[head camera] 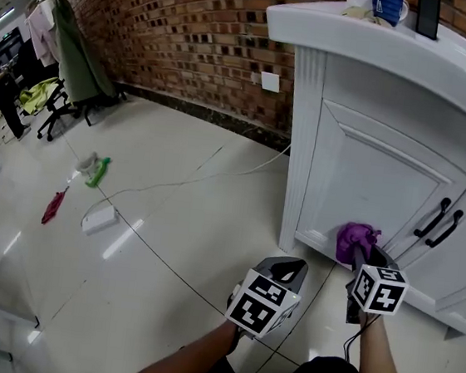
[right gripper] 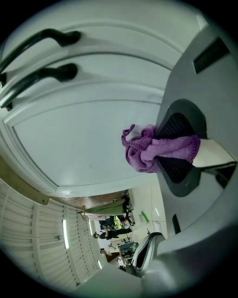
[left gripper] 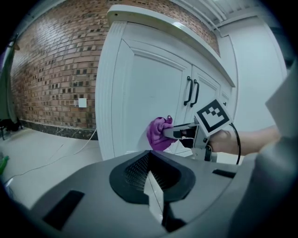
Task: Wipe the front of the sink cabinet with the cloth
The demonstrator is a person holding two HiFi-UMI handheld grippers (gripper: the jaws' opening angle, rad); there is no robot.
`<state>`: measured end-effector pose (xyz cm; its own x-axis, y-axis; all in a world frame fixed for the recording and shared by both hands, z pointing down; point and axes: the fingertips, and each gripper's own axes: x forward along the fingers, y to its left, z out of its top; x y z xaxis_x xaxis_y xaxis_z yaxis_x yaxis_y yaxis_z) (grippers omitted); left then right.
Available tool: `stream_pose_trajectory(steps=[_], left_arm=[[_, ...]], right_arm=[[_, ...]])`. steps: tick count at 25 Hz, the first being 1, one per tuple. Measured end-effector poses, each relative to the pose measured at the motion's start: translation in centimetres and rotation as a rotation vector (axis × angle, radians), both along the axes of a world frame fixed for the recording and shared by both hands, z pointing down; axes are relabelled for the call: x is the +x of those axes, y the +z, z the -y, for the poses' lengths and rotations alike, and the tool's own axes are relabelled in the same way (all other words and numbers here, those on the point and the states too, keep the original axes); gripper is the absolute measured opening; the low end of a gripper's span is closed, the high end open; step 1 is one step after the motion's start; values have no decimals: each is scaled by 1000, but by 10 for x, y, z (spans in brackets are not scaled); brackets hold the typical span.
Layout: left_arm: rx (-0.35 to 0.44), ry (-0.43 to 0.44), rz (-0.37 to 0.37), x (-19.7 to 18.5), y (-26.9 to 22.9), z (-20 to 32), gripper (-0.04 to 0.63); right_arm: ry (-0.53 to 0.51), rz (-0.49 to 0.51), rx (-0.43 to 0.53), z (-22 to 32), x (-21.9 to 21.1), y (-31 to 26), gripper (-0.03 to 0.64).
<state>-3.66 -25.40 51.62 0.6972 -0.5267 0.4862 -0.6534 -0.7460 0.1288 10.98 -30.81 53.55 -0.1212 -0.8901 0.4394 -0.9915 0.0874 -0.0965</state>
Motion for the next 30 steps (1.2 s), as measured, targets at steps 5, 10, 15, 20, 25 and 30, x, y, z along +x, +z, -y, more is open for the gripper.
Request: stream_pose_trajectory(steps=[5,10,15,20,25,30], left_arm=[[4,-40,-8,-21,-2,4,5],[5,-69,-6,-38,2,5,5],[8,-98,-2,-56,-1,7,5],[8,-120,2,-68,4,6,5],[-2,-126,9,-72,9,4,5],[-2,-124,23,-71,12,3,5]], right_arm=[[-62,4,-1,20,-35,-2,98],[-122,-17,-2,42,-66,-4,95],[-179,-56,-6,59,-96,-3,95],[-204,-68,-17,66,-113,9,95],[-224,-72,-64,70,-126,33,95],[-222,-102,-109,68,-121,59,95]])
